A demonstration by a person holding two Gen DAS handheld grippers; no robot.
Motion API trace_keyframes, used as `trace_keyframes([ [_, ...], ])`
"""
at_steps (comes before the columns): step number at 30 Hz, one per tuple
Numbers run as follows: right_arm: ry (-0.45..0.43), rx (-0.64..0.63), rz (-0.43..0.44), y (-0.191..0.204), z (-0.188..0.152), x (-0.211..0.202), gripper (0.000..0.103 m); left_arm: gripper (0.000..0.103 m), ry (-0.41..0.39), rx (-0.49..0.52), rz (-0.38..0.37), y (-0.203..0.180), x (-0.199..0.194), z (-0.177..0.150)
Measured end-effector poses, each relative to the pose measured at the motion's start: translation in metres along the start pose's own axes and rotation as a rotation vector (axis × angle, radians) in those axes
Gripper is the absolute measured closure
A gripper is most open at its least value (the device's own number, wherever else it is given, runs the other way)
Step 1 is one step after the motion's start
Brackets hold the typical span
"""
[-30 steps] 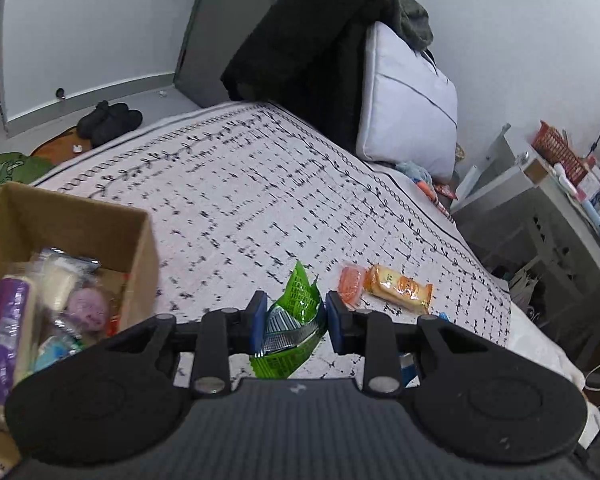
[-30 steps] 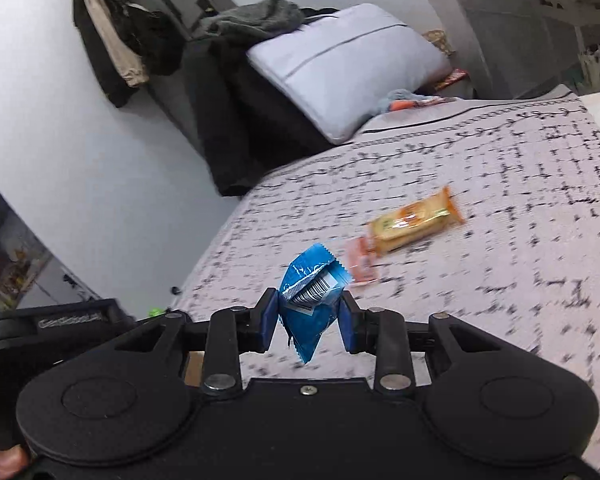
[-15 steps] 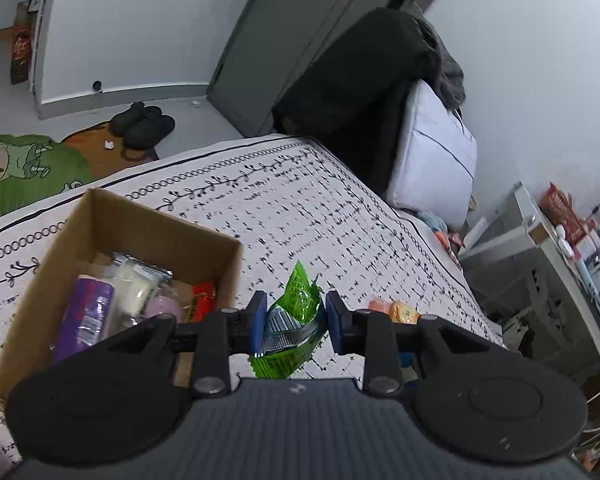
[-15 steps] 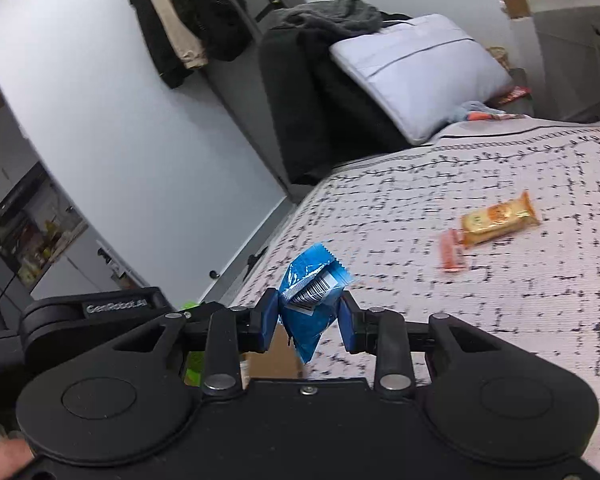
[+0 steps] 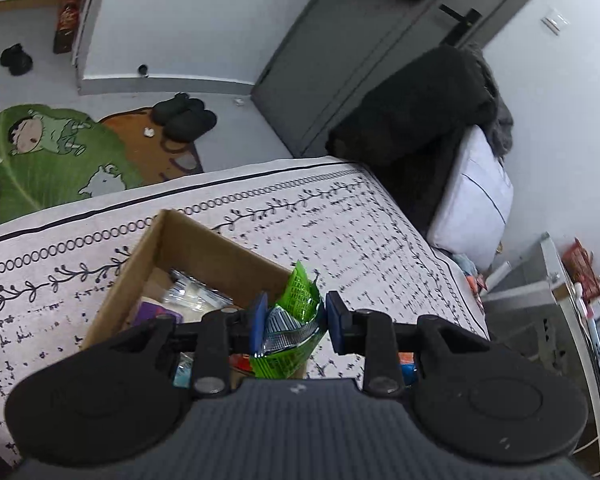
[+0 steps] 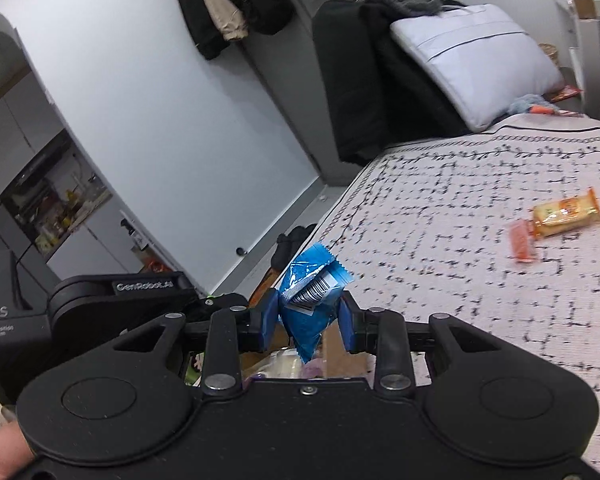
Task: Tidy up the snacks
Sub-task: 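Carry the green and blue packets into the box and open both tools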
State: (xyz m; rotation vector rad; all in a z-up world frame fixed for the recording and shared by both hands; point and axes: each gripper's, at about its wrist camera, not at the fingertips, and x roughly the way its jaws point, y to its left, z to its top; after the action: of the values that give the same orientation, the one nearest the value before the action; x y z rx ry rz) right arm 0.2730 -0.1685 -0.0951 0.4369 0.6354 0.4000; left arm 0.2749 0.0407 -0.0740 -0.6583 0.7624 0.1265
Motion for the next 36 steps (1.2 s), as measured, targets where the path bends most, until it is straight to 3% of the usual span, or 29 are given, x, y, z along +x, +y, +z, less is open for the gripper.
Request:
trace_keyframes([
  [6, 0.056, -0.029, 0.017, 0.013, -0.009, 0.015, 0.070, 0.072, 0.028, -0.028, 0.017, 0.014, 0.011, 0.006],
  [8, 0.068, -0.040, 0.032, 0.016, -0.012, 0.017, 0.066, 0.072, 0.041, -0.034, 0.026, 0.016, 0.015, 0.006],
  [10, 0.086, -0.047, 0.021, 0.016, -0.014, 0.020, 0.052, 0.072, 0.057, -0.037, 0.036, 0.018, 0.020, 0.004],
  [11, 0.085, -0.048, 0.012, 0.015, -0.013, 0.021, 0.050, 0.072, 0.065, -0.037, 0.042, 0.019, 0.023, 0.003],
  [17, 0.077, -0.043, -0.018, -0.002, -0.007, 0.020, 0.050, 0.072, 0.096, -0.035, 0.052, 0.020, 0.037, -0.001],
  [21, 0.083, -0.043, -0.056, -0.019, -0.002, 0.017, 0.050, 0.066, 0.136, -0.039, 0.034, 0.018, 0.047, -0.003],
  [25, 0.092, -0.053, -0.097, -0.037, 0.007, 0.010, 0.050, 0.044, 0.149, -0.037, 0.039, 0.015, 0.052, -0.007],
  [28, 0.098, -0.075, -0.131, -0.049, 0.013, 0.002, 0.049, 0.033, 0.125, -0.011, 0.053, 0.008, 0.050, -0.010],
  [36, 0.063, -0.056, -0.211, -0.097, 0.031, -0.020, 0.046, 0.030, 0.103, 0.088, 0.049, -0.022, 0.050, -0.021],
])
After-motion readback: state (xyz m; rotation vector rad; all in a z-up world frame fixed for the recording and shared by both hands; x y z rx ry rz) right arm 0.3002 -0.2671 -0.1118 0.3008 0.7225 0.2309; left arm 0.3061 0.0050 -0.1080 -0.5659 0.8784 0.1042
